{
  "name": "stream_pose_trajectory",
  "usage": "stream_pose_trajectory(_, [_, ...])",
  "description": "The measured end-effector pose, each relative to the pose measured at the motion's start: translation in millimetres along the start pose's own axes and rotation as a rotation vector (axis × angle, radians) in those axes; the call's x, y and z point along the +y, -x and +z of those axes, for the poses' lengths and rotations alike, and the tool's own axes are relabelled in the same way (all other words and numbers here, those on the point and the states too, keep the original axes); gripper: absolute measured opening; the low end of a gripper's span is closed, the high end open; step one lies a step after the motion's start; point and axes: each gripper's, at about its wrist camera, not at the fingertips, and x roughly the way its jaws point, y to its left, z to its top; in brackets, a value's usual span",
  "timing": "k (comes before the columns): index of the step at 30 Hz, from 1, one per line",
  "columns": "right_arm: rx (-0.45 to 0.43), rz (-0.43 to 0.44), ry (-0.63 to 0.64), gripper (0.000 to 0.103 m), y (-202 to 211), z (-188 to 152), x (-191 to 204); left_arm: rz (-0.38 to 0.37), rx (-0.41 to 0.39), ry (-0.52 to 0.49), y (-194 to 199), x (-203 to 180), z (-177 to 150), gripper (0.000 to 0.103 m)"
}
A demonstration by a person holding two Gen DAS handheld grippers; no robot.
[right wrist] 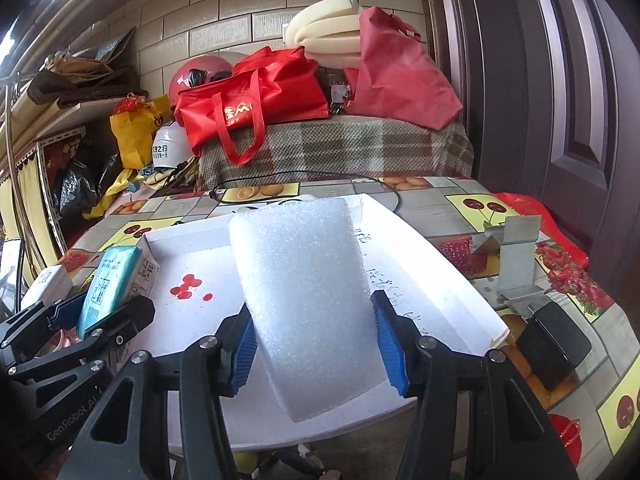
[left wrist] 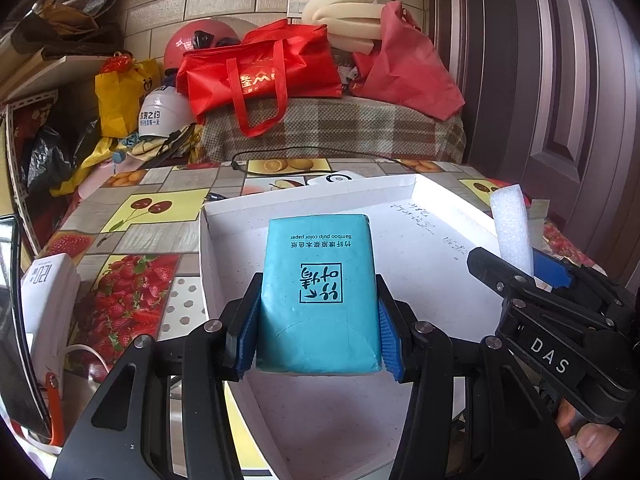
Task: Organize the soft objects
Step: 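Carry the foam block and tissue pack over the white tray and open both tools, then withdraw both open tools from the tray toward the remaining items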
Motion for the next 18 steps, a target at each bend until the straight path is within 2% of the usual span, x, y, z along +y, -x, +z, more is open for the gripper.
stream_pose_trajectory(5, [0.034, 0.009, 0.000, 0.057, -5, 0, 1, 0.022, 0.012, -0.001, -2, 0, 0, 0.050])
stream_pose_trajectory(6, [0.033, 0.008, 0.004, 0.065, -5, 0, 1, 0.021, 0.010, -0.002, -2, 0, 0, 0.050])
stream_pose_trajectory(7, [0.031, 0.003, 0.009, 0.081, -4, 0, 3, 0.028, 0.005, 0.000, -2, 1, 0, 0.049])
stream_pose_trajectory(10, [0.019, -0.015, 0.007, 0.085, -1, 0, 2, 0.044, -0.016, 0.001, 2, 1, -1, 0.054])
stream_pose_trajectory(12, [0.016, -0.024, -0.001, 0.085, -1, 1, 1, 0.052, -0.030, 0.001, 4, 1, -1, 0.064])
stream_pose_trajectory(14, [0.014, -0.035, -0.020, 0.085, -1, 2, -3, 0.056, -0.043, 0.014, 7, 4, -1, 0.084])
stream_pose_trajectory(17, [0.009, -0.043, -0.049, 0.085, 0, 2, -9, 0.056, -0.049, 0.026, 8, 6, -1, 0.101])
stream_pose_trajectory(18, [0.006, -0.048, -0.055, 0.085, 1, 1, -10, 0.055, -0.047, 0.028, 8, 7, -1, 0.103])
